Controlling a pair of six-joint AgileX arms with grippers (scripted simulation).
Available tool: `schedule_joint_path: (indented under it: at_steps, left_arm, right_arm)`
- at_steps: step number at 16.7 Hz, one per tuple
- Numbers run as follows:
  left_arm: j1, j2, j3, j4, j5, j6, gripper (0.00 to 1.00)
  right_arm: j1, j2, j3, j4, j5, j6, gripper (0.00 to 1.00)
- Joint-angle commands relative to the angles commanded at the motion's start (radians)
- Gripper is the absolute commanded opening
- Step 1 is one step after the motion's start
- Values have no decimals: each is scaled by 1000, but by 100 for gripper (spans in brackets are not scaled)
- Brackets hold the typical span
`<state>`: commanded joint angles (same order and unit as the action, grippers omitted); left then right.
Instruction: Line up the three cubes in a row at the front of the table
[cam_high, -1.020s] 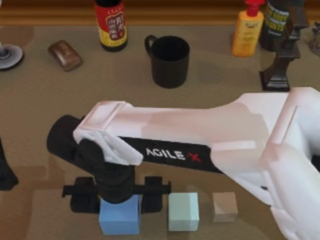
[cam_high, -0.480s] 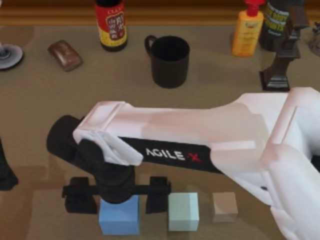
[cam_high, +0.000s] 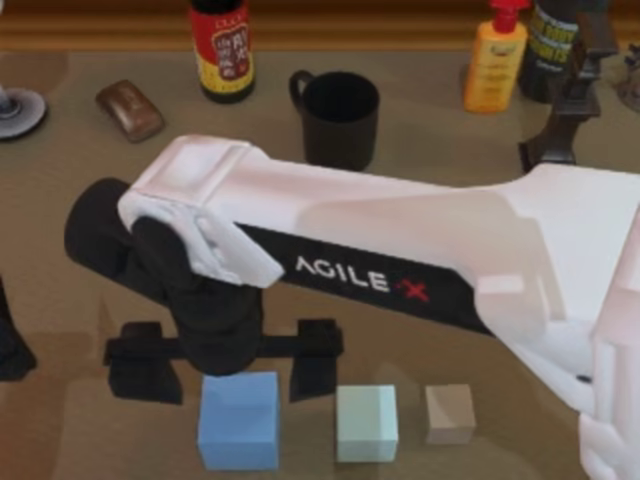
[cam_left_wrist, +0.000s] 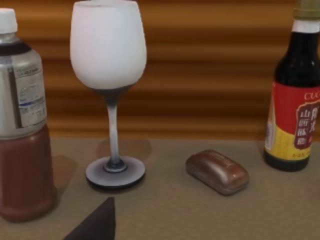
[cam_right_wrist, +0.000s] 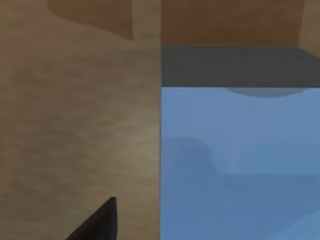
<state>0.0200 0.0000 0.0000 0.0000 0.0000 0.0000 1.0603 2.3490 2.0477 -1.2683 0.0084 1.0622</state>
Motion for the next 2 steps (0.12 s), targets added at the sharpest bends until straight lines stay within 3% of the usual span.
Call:
schedule_joint_path:
  at_steps: [2]
  left_arm:
    - [0,0,0,0,0,0,100]
  right_arm:
    - [-1,-8,15,-17,1,-1,100]
